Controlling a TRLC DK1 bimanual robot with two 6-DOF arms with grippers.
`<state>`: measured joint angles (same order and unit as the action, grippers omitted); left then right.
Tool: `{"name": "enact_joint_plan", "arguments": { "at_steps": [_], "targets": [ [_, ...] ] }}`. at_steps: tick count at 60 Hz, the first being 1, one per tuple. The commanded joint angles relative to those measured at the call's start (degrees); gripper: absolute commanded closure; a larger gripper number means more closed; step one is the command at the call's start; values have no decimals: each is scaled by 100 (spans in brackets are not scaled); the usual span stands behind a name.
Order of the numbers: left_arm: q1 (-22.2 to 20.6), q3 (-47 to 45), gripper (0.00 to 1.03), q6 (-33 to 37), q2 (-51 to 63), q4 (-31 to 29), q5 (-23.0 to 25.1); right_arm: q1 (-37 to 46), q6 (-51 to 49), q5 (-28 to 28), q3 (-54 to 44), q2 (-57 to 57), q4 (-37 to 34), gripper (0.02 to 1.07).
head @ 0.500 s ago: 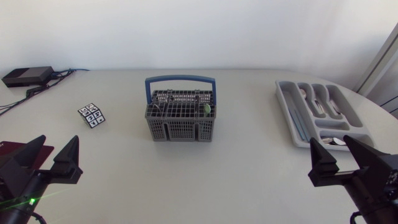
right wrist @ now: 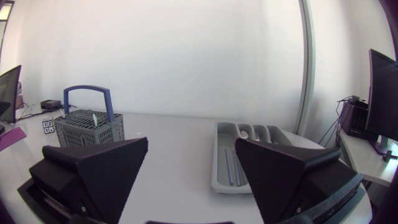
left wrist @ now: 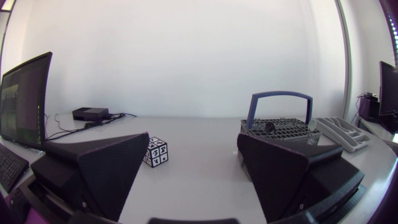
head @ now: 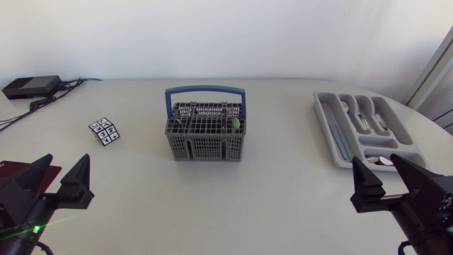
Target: Transfer all utensils from the basket to the drawer tray.
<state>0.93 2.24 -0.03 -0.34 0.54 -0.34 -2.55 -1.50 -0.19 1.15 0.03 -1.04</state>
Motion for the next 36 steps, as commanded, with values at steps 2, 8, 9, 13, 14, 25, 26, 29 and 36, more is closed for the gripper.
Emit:
{"name": "enact_joint_plan", "arguments": {
  "at_steps": [2,8,9,13,14,25,26,29,36],
  "targets": [
    [-84,-83,5,-93,-45,-27,-36,-27,115,-25,-115,-38,69,6],
    [-110,48,5,-102,-10,-45,-36,-35,115,-25,-97,-38,95,6],
    [-110,84,5,-102,-1,-45,-36,-44,115,-25,-80,-38,95,6],
    [-146,224,5,-102,139,-45,-36,-62,115,10,8,-3,104,6],
    [-154,295,5,-102,236,-18,-36,-62,115,10,35,14,104,6],
    [-348,971,5,-278,1502,184,-36,-202,132,80,439,665,200,6],
    [-365,1042,5,-296,1598,193,-36,-229,132,98,492,753,218,6],
    [-409,1226,5,-339,1844,219,-36,-343,132,177,597,937,253,6],
    [-506,1718,6,-366,2539,263,-45,-633,132,344,861,1377,306,6]
  ]
}}
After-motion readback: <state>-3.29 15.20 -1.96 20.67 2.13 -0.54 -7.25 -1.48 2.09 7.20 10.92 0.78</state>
